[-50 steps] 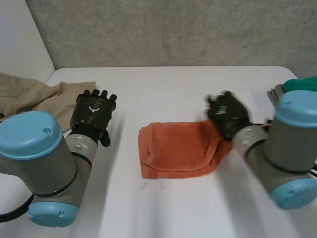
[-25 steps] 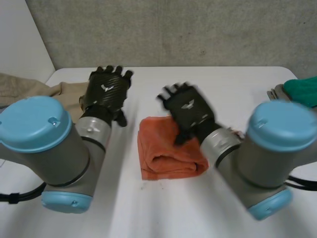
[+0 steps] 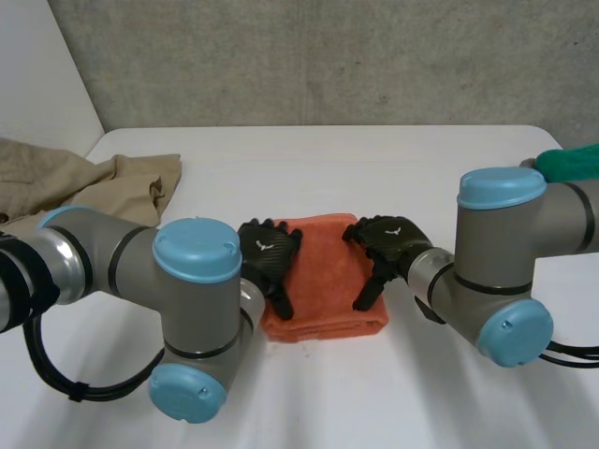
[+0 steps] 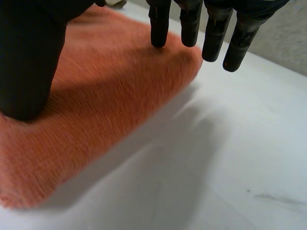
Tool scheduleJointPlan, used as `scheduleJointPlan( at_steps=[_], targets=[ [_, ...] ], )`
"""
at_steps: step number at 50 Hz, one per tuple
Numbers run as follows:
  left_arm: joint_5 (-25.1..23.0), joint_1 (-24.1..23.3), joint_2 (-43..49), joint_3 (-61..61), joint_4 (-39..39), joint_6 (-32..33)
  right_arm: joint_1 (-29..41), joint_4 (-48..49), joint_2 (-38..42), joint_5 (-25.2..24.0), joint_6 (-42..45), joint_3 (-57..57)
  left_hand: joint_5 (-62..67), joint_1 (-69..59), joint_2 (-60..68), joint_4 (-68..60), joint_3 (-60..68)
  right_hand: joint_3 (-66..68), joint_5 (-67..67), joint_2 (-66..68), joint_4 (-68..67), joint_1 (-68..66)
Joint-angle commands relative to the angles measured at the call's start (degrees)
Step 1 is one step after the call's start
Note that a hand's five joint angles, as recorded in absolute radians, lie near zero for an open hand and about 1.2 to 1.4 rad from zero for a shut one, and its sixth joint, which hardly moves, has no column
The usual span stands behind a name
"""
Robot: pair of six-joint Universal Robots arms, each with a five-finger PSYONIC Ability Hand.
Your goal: Fold the laundry.
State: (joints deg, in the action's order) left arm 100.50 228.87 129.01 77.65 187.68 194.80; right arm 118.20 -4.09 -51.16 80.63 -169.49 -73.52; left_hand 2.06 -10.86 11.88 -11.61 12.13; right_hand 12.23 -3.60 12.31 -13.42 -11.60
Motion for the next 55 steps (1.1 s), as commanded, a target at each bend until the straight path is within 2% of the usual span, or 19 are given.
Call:
scheduleJointPlan(
  at_steps=[1,6,10,16,23,28,32,37,45,52,55],
  targets=[
    [1.8,1.4,0.7,0.8,-1.7,2.9,0.4,-0.7,3.3,0.4,7.1,2.2,0.0,-1.2,0.2,-0.5,-0.1,-2.2,3.6,-2.3,3.4,1.6],
    [1.1,1.4,0.1,0.6,-1.6,2.7,0.5,-0.7,2.3,0.4,9.1,2.2,-0.3,-0.9,-0.2,-0.1,-0.4,-2.2,3.6,-2.3,3.4,1.6],
    [0.2,1.1,-1.6,-0.1,-1.5,2.7,0.3,0.0,-3.3,0.3,8.6,0.7,-0.7,-0.5,-0.5,0.2,-0.7,-2.2,3.6,-2.3,3.4,1.6],
    [-4.8,1.9,-11.5,-0.1,-1.5,2.4,0.0,6.0,-10.2,0.4,8.3,-5.3,-1.0,-0.2,-0.8,0.6,-1.1,-2.2,3.6,-2.3,3.4,1.6],
    [-15.6,5.1,-21.2,0.8,-5.1,2.0,0.6,16.5,-19.3,2.0,8.9,-19.4,0.2,-1.4,0.4,-0.6,0.1,-2.2,3.6,-2.3,3.4,1.6],
    [-26.6,6.8,-24.2,0.2,-13.3,1.6,2.8,22.6,-19.5,2.1,8.9,-26.7,0.0,-1.2,0.2,-0.5,-0.1,-2.2,3.6,-2.3,3.4,1.6],
    [-30.4,7.1,-24.4,0.1,-15.8,1.1,6.7,27.8,-17.3,2.4,9.0,-29.3,0.2,-1.4,0.4,-0.6,0.1,-2.2,3.6,-2.3,3.4,1.6],
    [-30.7,7.0,-24.4,0.1,-15.9,0.3,8.2,32.2,-9.8,3.5,9.4,-28.4,0.0,-1.2,0.2,-0.5,-0.1,-2.2,3.6,-2.3,3.4,1.6],
    [-31.0,7.0,-24.4,0.1,-15.9,0.1,8.5,34.1,-3.3,3.5,12.2,-24.8,0.0,-1.2,0.2,-0.5,-0.1,-2.2,3.6,-2.3,3.4,1.6],
    [-31.0,7.0,-24.4,0.1,-15.9,0.0,8.5,35.6,-1.3,3.4,13.8,-22.6,0.0,-1.2,0.2,-0.5,-0.1,-2.2,3.6,-2.3,3.4,1.6],
    [-31.0,6.9,-24.5,0.1,-15.9,-0.1,8.5,36.2,-1.0,3.5,13.8,-21.5,-0.2,-1.0,0.0,-0.3,-0.2,2.7,-1.3,2.6,-1.5,-3.3]
  ],
)
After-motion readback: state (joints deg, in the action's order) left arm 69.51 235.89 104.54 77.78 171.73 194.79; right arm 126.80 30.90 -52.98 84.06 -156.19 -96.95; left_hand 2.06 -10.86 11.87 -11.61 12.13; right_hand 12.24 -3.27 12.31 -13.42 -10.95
